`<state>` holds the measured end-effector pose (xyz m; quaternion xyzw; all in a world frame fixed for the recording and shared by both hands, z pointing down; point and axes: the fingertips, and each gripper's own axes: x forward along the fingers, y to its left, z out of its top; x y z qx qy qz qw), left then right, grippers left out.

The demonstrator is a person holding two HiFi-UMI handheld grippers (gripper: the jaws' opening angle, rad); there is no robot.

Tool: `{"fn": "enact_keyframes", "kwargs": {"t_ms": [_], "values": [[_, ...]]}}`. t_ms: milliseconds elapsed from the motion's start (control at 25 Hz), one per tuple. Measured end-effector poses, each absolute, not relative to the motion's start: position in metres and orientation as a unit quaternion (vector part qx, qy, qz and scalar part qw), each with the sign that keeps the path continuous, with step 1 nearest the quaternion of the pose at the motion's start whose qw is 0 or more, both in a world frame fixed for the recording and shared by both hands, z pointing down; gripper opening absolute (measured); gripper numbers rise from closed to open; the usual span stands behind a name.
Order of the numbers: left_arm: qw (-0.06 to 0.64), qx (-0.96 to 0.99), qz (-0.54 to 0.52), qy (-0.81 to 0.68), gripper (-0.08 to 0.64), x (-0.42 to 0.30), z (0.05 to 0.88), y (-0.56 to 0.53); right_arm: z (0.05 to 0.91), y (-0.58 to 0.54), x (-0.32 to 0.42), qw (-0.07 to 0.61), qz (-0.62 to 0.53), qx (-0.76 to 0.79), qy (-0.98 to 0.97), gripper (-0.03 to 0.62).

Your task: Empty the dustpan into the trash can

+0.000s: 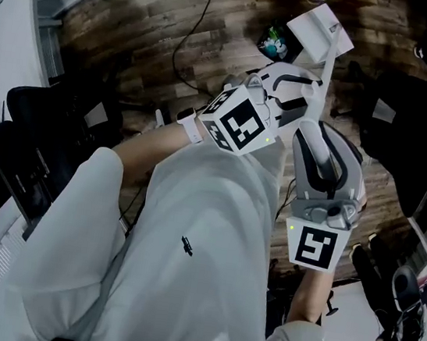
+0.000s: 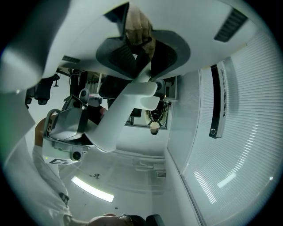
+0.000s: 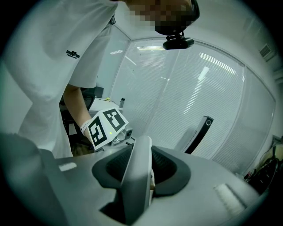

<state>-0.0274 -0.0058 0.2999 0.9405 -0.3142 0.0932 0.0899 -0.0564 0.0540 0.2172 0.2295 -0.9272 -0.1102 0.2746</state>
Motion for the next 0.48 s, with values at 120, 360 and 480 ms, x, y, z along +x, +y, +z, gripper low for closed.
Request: {"fn": "enact_keyframes", "kwargs": {"t_ms": [120, 360, 480], "values": [[0.085, 0.948, 0.094, -0.291, 0.107, -0.010, 0.297, -0.007, 0.214, 0.052, -0.042, 0.273, -0.105, 0.257, -0.921, 0.138], [0.081, 0.960, 0.097, -0.249, 0.106, 0.028, 0.296, -0.005, 0.213, 0.050, -0.010, 0.266, -0.082, 0.317, -0.907, 0.138], [0.082, 0.966, 0.101, -0.223, 0.106, 0.048, 0.298, -0.001, 0.214, 0.050, 0.006, 0.266, -0.070, 0.345, -0.898, 0.138]]}}
